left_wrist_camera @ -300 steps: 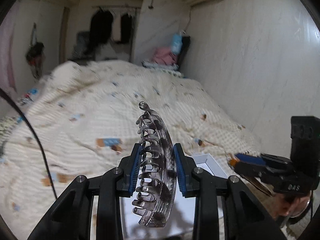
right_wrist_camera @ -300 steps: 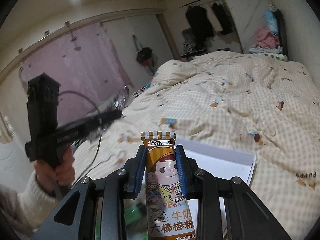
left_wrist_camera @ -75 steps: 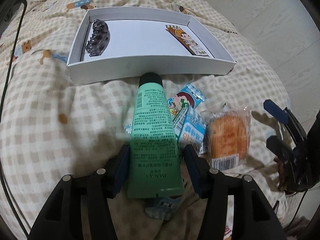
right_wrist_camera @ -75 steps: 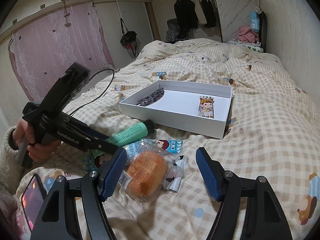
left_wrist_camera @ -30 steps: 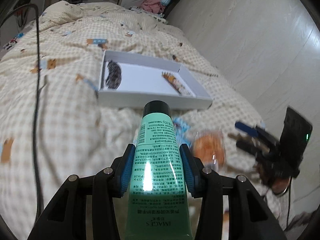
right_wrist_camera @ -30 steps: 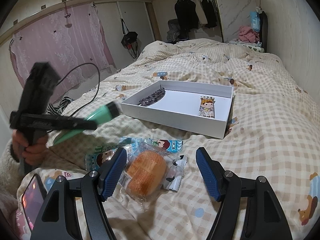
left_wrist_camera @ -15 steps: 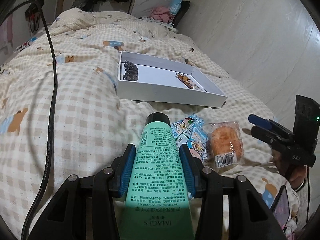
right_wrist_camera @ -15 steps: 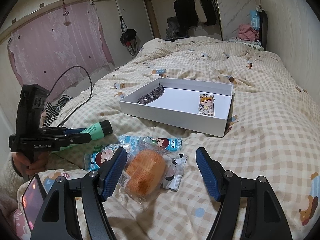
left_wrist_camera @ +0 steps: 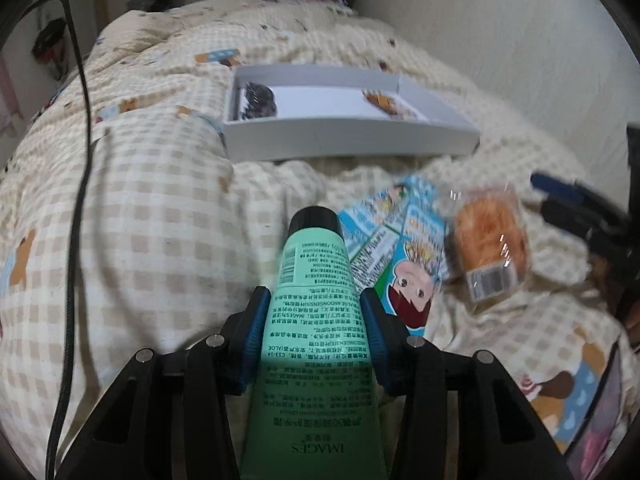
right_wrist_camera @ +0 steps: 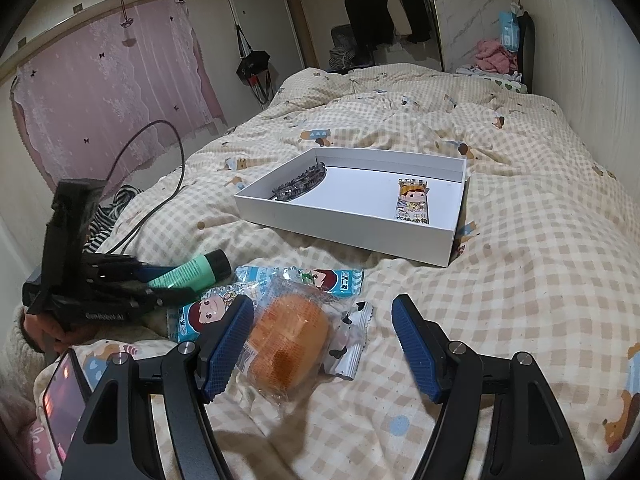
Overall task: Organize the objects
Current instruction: 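Lift the green cream tube with the left gripper toward the tray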
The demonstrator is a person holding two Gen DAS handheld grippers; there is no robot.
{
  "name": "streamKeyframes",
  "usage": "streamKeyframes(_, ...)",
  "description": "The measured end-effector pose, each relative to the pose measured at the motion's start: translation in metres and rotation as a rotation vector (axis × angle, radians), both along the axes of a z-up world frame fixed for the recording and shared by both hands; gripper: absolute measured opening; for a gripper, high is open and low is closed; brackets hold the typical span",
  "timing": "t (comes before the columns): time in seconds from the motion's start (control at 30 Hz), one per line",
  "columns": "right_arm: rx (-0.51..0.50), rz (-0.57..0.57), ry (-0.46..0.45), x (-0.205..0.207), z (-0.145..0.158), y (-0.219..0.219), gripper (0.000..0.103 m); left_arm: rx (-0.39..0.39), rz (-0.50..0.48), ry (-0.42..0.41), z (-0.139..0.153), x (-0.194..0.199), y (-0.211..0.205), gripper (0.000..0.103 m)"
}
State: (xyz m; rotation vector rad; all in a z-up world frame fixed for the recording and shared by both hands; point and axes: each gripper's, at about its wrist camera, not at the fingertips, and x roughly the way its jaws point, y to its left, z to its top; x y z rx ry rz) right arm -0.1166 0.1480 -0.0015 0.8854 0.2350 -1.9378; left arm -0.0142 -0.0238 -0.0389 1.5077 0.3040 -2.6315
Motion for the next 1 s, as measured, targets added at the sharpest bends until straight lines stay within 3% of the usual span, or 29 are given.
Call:
streamKeyframes(0.1,0.002,0.0,0.0,0.0,0.0,0.0,0.073,-0.054,-0.027,-0.034,-0.005,-0.005,0.01,0.05)
streamKeyframes(0.23,0.001,0.0,0.0,0.0,0.001,0.0,0.073,-0.043,-0.04,-0.043,-0.007,-0.008,0.01,0.05)
streamKeyframes(0.37,-0.001,0.0,0.0,0.0,0.001,0.0,0.073,0.031,-0.062,0.002,-0.003,-0.005,0.006,0.05)
streamKeyframes(0.57,0.0,-0.001,-0.001,0.0,0.0,-0.001,0.073,0.053,-0.05,0.013,-0.002,-0.006,0.004,0.05)
streamKeyframes(0.73,0.001,-0.001,-0.003,0.001,0.0,0.0,0.073,0.183,-0.043,0.121,0.005,0.003,-0.009,0.05)
streamKeyframes(0.9,0.003,0.0,-0.004,0.0,0.0,0.0,0.073,0.095,-0.057,0.065,0.001,-0.005,0.003,0.05)
streamKeyframes(1.0,-0.001,-0.001,-0.006,0.0,0.0,0.0,0.073,0.121,-0.055,0.09,0.002,-0.001,0.0,0.05)
